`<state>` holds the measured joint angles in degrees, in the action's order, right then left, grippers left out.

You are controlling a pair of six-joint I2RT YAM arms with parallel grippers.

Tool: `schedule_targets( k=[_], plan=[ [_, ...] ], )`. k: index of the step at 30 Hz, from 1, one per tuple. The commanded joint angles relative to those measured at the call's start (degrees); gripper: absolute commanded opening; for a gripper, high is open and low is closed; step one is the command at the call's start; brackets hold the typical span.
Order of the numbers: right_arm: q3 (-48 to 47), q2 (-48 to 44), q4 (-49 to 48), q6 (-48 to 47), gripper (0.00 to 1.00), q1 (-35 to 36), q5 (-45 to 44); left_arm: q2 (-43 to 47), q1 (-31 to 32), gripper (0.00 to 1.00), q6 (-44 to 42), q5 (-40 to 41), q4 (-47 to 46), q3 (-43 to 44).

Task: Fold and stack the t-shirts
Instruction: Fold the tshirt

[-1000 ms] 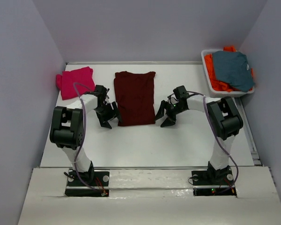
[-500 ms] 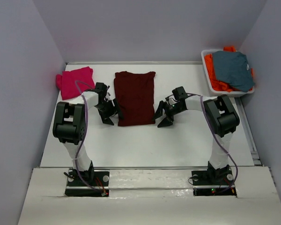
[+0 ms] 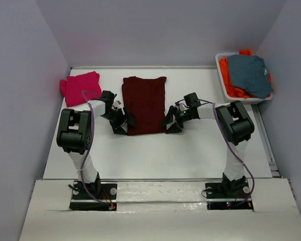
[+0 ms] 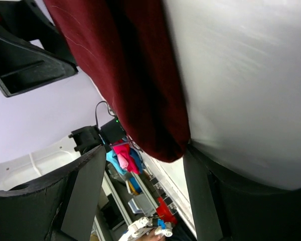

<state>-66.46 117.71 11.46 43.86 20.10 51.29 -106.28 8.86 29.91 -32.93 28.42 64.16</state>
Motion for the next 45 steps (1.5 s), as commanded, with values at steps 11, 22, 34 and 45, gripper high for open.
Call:
schedule_targets(
  k=[11,22,34,45],
  plan=[
    [3.26,6.04,-6.89,2.81,0.66,0.21,-4.88,-3.67,0.01,0.78,-0.73,1.11,-3.19,-5.01],
    [3.79,5.86,-7.51,3.25,0.44,0.21,-4.88,-3.58,0.01,0.52,-0.2,-0.38,-5.75,-5.71],
    [3.97,3.67,-4.17,0.27,0.23,0.21,-5.76,-4.46,0.01,0.06,-0.12,-2.14,-8.74,-6.33],
    [3.97,-1.51,2.59,-4.56,0.07,0.21,-7.25,0.71,1.33,0.06,-2.39,-2.32,-3.83,-7.21]
  ],
)
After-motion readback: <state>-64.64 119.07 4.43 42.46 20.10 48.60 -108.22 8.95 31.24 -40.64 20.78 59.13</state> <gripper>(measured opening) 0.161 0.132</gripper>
